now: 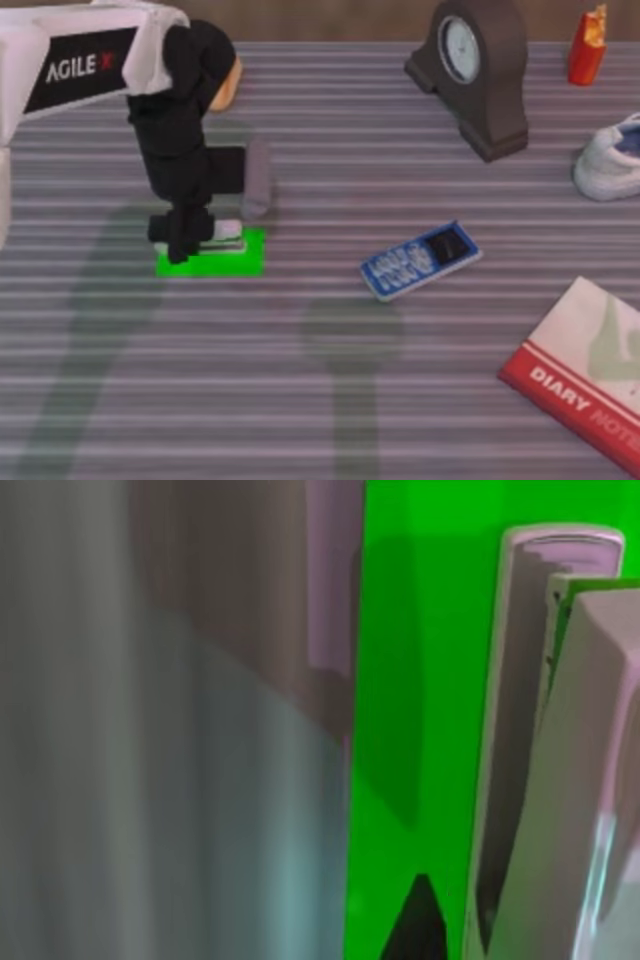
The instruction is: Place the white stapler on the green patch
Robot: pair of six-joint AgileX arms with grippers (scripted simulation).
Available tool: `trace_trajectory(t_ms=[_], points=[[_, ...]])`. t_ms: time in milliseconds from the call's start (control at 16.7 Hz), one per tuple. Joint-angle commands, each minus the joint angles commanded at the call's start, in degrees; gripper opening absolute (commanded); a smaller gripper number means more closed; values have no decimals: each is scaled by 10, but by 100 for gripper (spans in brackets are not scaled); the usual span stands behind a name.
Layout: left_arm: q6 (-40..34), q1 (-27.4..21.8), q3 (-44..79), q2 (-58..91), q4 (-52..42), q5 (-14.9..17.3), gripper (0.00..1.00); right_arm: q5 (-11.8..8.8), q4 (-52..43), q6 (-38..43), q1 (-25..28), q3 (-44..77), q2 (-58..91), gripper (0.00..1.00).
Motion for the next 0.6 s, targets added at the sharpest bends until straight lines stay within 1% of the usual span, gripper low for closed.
trace_trajectory(t_ms=[240, 300, 600], points=[[0, 0, 0, 0, 0, 0, 98, 0, 0, 0, 0, 0, 0, 100], [0, 0, 0, 0, 0, 0, 100, 0, 0, 0, 0, 0, 0, 100], [0, 0, 0, 0, 0, 0, 100, 0, 0, 0, 0, 0, 0, 100]])
